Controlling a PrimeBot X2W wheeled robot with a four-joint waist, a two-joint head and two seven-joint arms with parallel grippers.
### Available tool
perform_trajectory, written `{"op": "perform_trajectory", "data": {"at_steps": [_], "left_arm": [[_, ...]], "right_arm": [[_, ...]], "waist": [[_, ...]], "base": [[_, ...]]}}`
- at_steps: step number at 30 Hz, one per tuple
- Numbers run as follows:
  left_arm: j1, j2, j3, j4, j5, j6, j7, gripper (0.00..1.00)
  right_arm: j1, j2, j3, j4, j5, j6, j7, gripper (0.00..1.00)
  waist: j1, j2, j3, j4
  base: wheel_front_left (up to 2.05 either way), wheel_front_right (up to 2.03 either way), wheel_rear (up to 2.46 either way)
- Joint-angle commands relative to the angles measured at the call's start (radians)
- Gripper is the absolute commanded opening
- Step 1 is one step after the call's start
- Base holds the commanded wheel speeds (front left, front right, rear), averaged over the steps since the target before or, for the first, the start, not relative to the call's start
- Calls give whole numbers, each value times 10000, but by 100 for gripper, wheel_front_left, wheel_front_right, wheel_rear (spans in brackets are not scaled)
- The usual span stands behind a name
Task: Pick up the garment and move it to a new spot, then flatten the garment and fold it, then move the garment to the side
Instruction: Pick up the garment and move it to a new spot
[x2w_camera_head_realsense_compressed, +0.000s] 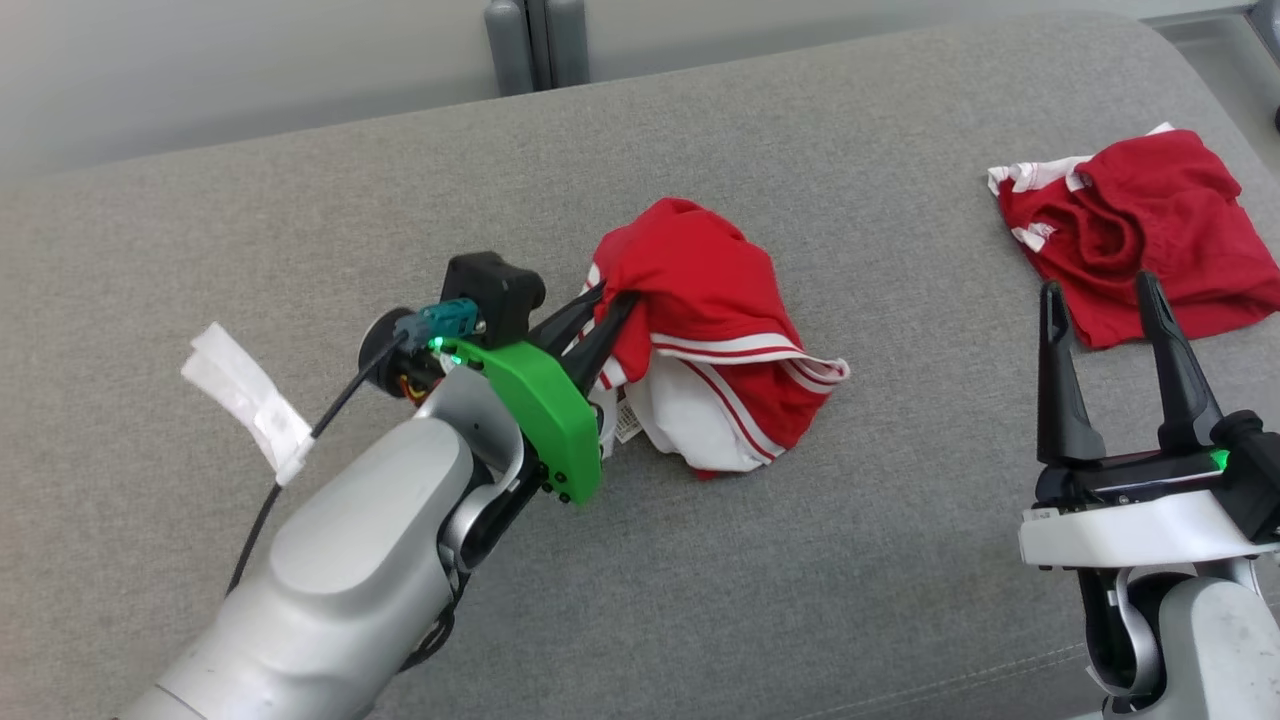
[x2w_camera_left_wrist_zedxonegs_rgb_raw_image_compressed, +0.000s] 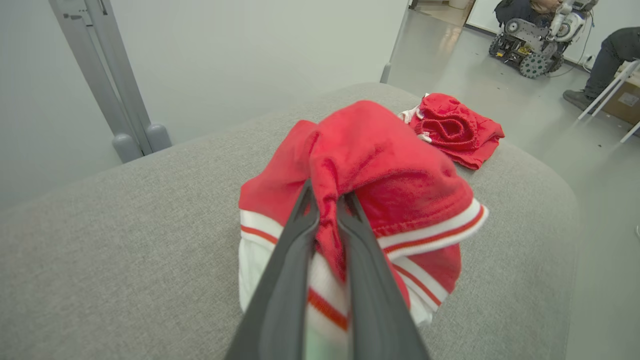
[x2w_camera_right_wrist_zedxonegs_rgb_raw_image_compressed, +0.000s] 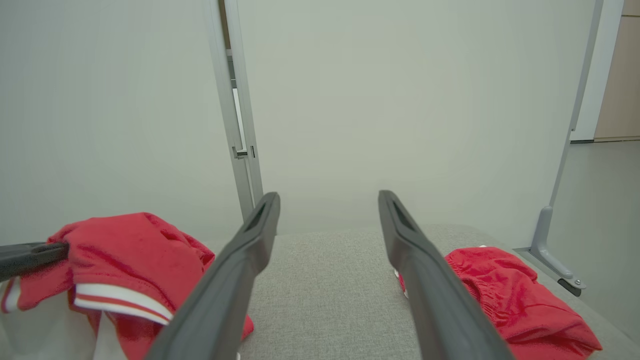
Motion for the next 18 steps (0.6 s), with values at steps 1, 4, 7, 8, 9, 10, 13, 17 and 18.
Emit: {"op": "perform_trajectory", "data": {"at_steps": [1, 4, 7, 8, 9, 10, 13, 17, 18], "left_arm": [[198, -131, 55, 334, 14, 80, -331, 0], [455, -294, 212, 1528, 157, 259, -1289, 5], [599, -435, 323, 2438, 206, 322, -1887, 100], [592, -510, 361, 2706, 225, 287, -2016, 100], [581, -571, 402, 2867, 265, 259, -2131, 100], [563, -642, 520, 3017, 296, 276, -2262, 100], [746, -790, 891, 3207, 433, 414, -2426, 100], [1196, -866, 1692, 2567, 973, 525, -2448, 100], [1451, -877, 2005, 2304, 1173, 588, -2449, 100]], "right_arm": [[-98, -6, 91, 50, 64, -15, -87, 100], [-210, -5, 381, 120, 99, -14, -122, 100], [-227, -9, 668, 171, 104, -16, -151, 100], [-215, -9, 739, 198, 89, -16, -160, 100], [-207, -9, 788, 233, 79, -16, -164, 100], [-191, -9, 831, 282, 65, -16, -169, 100], [-104, -9, 937, 430, 23, -16, -142, 100], [12, -9, 1014, 589, -35, -16, -90, 100], [44, -11, 986, 648, -69, -16, -79, 100]], "waist": [[1, 0, 387, -299], [1, 0, 512, -339], [1, 0, 535, -323], [1, 0, 519, -283], [1, 0, 489, -243], [1, 0, 431, -182], [1, 0, 197, 4], [1, 0, -247, 285], [1, 0, -418, 378]], "base": [[0, 0, 0], [0, 0, 0], [0, 0, 0], [0, 0, 0], [0, 0, 0], [0, 0, 0], [0, 0, 0], [0, 0, 0], [0, 0, 0]]}}
